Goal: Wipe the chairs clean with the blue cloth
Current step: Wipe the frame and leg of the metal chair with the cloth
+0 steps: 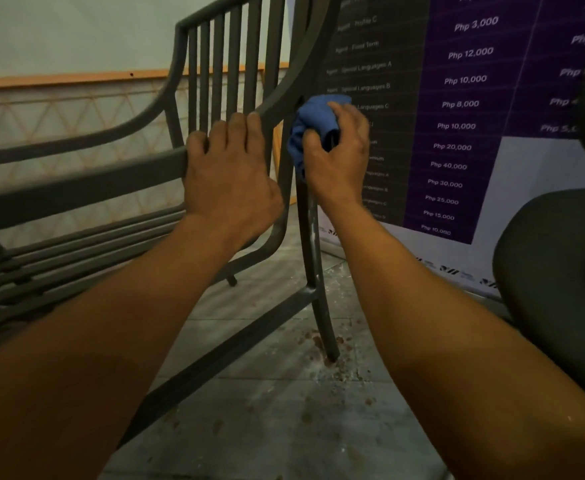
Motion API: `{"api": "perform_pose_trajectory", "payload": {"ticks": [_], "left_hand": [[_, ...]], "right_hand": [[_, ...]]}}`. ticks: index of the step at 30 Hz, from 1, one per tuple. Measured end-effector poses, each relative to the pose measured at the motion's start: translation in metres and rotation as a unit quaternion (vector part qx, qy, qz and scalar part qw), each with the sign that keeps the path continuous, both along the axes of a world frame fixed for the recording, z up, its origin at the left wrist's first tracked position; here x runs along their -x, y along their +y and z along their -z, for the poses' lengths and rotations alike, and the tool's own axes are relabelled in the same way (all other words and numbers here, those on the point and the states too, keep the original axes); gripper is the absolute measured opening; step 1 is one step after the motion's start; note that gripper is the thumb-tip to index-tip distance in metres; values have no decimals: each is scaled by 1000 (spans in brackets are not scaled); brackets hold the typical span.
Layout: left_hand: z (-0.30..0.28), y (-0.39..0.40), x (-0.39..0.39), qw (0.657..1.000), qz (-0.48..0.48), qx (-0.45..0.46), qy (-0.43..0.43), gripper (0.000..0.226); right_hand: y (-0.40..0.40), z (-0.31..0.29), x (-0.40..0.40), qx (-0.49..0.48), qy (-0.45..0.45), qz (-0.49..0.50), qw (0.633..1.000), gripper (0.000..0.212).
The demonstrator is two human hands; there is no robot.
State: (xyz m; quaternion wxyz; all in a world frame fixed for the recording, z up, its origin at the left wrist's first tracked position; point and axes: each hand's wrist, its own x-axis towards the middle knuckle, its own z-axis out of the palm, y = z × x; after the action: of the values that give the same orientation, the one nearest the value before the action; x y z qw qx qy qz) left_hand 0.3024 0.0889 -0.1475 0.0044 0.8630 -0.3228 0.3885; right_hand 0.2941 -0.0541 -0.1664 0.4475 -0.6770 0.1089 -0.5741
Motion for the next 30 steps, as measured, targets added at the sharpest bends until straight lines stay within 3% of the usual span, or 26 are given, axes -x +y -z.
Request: {"api": "perform_pose_trajectory", "payload": {"ticks": [10,16,21,24,27,30], "left_hand": [[1,-1,-1,1000,-1,1,-17,74],[3,1,-5,999,14,8,-29,73],[7,3,-7,999,11,-4,-49,76],[9,3,-11,998,14,-4,-58,78],[12,4,-10,998,8,-11,-53,81],[11,6,-9,998,25,3,-52,79]], "right_hand": [[-12,-19,-15,53,41,-38,997,51],[-4,73,-6,14,80,-45,996,46],[7,154,14,-42,200,-21,979,35],[2,108,13,-58,129,-4,990,31],[-6,26,0,12,1,16,1000,42],[-6,0,-17,70,20,34,997,43]]}}
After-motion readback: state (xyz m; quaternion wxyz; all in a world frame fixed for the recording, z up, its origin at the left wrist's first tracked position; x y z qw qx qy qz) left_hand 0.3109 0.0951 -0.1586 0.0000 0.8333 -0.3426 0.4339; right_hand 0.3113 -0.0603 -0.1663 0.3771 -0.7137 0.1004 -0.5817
